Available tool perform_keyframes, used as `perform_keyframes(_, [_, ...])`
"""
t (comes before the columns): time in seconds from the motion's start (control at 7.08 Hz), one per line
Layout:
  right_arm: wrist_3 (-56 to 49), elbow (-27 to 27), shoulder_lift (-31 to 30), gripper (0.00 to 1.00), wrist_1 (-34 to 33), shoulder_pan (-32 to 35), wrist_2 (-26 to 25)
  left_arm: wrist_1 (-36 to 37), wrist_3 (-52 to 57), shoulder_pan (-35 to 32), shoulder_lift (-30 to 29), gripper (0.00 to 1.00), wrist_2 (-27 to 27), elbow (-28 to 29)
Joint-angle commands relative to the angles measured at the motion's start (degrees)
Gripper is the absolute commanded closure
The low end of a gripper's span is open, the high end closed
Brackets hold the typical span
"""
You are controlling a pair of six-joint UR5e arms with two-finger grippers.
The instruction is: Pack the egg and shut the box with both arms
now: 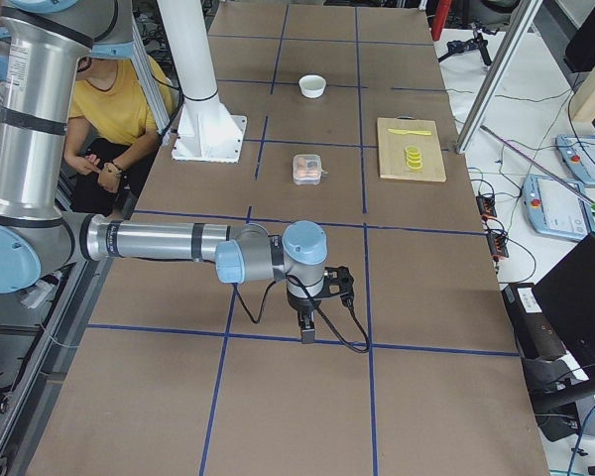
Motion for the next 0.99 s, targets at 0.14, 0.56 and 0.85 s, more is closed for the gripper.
perform_keyframes(0.14, [-0.5, 4.1, 3.1, 0.00, -12.7, 2.1, 0.4, 0.0, 0.0, 0.0, 0.0, 0.00, 0.0, 0.0])
perform_keyframes(0.56, [-1.2, 3.6, 2.5, 0.00, -9.4, 2.1, 0.3, 0.3, 0.2, 1.1, 0.7, 0.00, 0.2, 0.0])
perform_keyframes(0.85, [-1.0, 3.6, 2.4, 0.00, -9.4, 2.1, 0.4, 0.1, 0.1, 1.5, 0.7, 0.00, 0.1, -0.3])
